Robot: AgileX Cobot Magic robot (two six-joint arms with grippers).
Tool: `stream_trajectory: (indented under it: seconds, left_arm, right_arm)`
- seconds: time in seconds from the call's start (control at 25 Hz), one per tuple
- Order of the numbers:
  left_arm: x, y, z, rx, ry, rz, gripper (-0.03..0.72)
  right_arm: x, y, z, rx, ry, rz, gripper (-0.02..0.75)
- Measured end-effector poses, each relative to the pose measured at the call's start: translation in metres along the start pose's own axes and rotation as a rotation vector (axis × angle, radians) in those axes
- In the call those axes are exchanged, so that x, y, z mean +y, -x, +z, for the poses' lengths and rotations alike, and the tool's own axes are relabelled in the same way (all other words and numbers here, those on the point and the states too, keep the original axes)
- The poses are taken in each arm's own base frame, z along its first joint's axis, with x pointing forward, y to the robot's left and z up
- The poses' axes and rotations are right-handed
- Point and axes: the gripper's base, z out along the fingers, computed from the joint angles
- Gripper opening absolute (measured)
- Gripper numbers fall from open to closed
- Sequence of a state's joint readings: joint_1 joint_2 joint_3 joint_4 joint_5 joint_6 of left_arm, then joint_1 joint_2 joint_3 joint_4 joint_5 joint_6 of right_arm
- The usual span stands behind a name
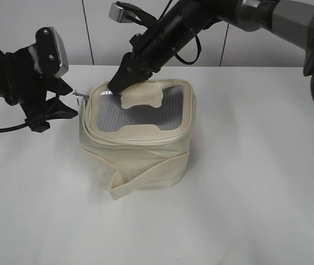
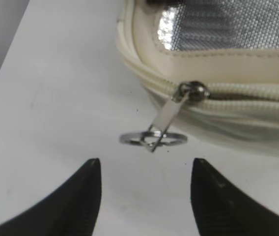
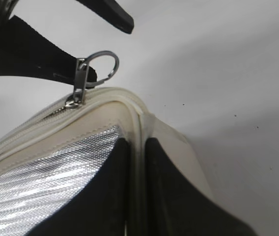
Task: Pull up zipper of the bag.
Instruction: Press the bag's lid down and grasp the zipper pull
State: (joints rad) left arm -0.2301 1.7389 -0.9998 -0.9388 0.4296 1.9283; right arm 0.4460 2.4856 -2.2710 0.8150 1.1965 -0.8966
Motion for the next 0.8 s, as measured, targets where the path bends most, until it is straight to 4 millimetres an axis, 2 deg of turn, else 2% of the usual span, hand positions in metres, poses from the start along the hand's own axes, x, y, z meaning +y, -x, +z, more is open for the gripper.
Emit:
stream_trajectory:
  seconds: [0.8]
  left_arm:
    - [-0.006,0.012,0.012,-0.008,0.03,0.027,0.432]
  right_arm:
    - [0.0,0.0,0.0,-0.001,0.002,0.001,0.075]
